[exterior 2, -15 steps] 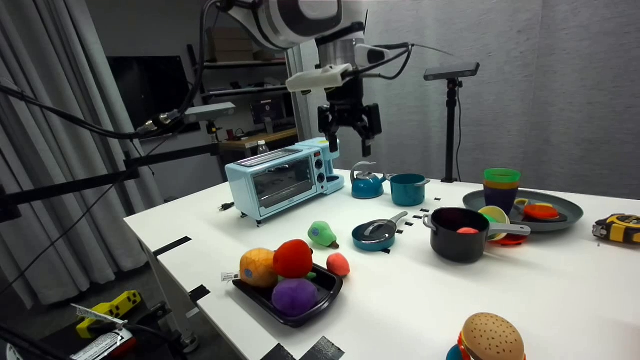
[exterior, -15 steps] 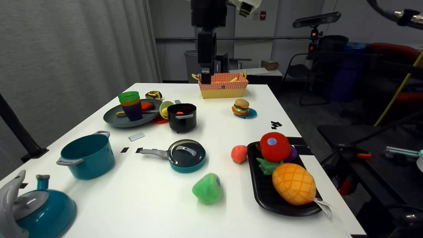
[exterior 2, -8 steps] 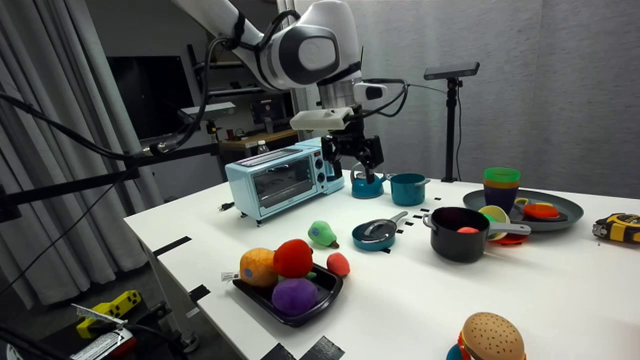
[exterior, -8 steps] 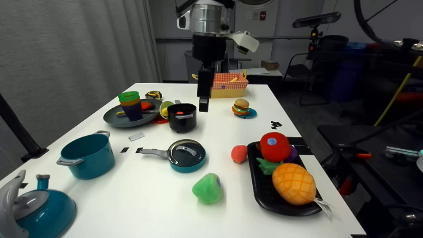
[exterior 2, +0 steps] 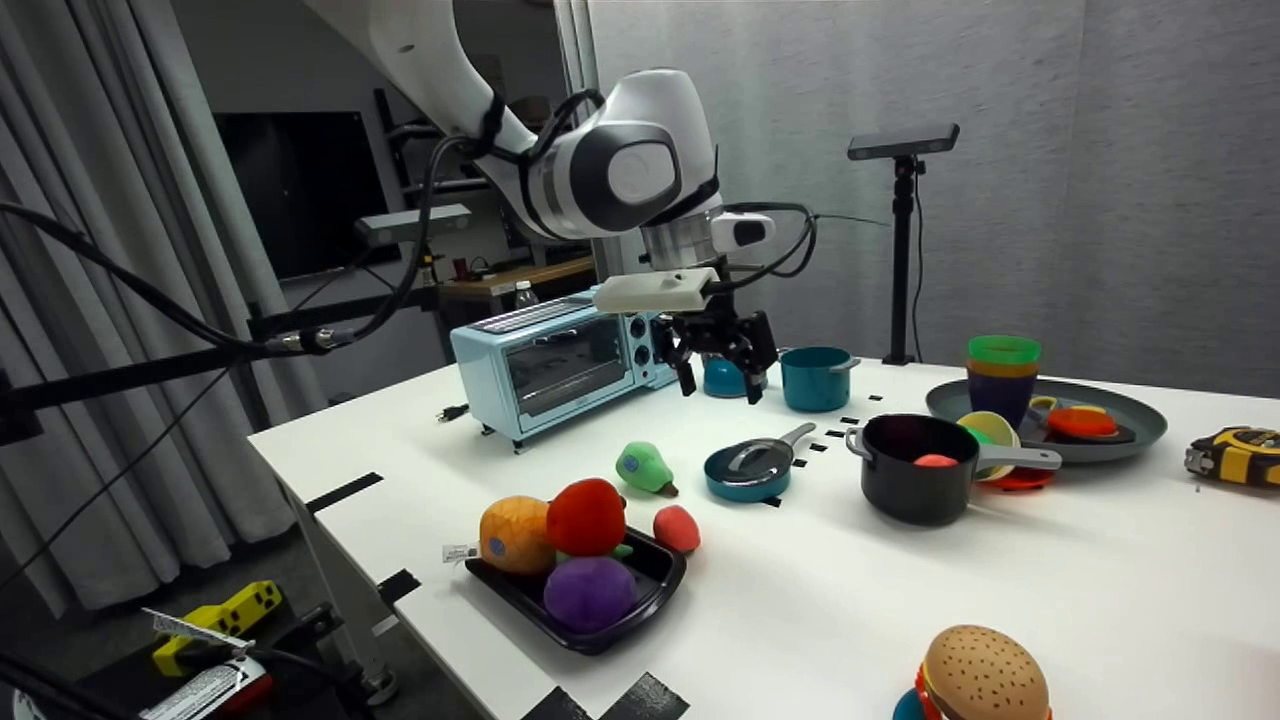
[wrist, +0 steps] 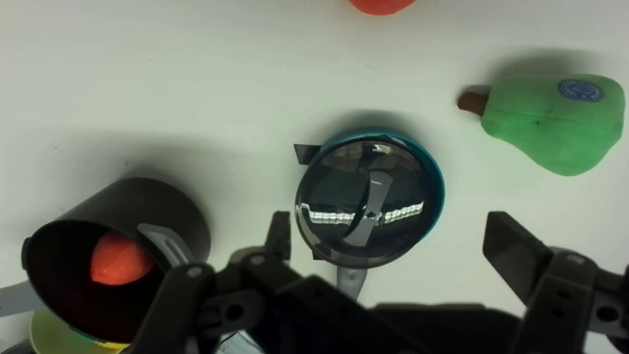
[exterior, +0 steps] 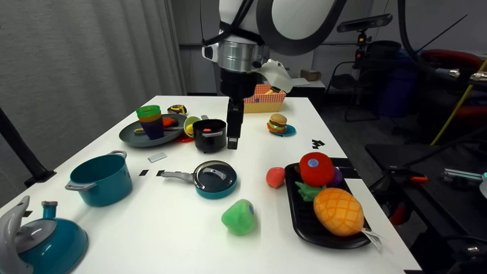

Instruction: Move the lid from the blue pan to the black pot

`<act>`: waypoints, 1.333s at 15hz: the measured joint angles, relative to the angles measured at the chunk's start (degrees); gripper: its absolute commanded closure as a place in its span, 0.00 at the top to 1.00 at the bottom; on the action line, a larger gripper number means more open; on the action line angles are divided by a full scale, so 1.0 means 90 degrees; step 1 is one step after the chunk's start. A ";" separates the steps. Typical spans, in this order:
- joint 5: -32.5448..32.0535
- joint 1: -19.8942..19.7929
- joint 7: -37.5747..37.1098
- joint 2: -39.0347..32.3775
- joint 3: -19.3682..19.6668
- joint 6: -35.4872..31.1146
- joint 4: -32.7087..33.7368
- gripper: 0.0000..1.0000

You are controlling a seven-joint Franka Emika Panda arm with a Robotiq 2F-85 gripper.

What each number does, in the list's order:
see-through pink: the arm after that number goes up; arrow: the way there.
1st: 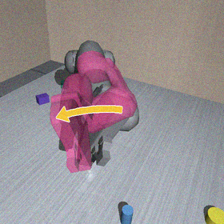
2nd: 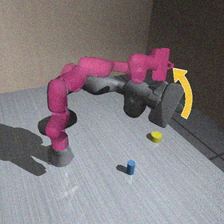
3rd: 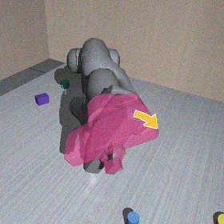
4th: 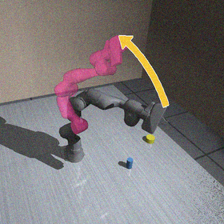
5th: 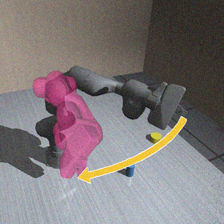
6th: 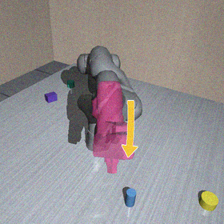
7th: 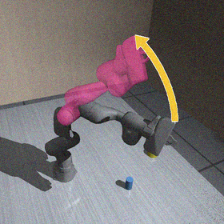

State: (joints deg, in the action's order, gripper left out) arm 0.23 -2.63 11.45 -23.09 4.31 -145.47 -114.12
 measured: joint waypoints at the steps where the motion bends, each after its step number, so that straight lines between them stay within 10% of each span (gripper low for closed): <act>1: -0.0020 0.0001 0.0000 -0.0041 -0.0024 -0.0010 0.0006 1.00; 20: -0.0685 0.0061 -0.0172 -0.0741 -0.0131 -0.0893 0.0194 1.00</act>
State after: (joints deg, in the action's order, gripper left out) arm -5.94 -2.08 9.90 -29.75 3.14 -153.51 -112.38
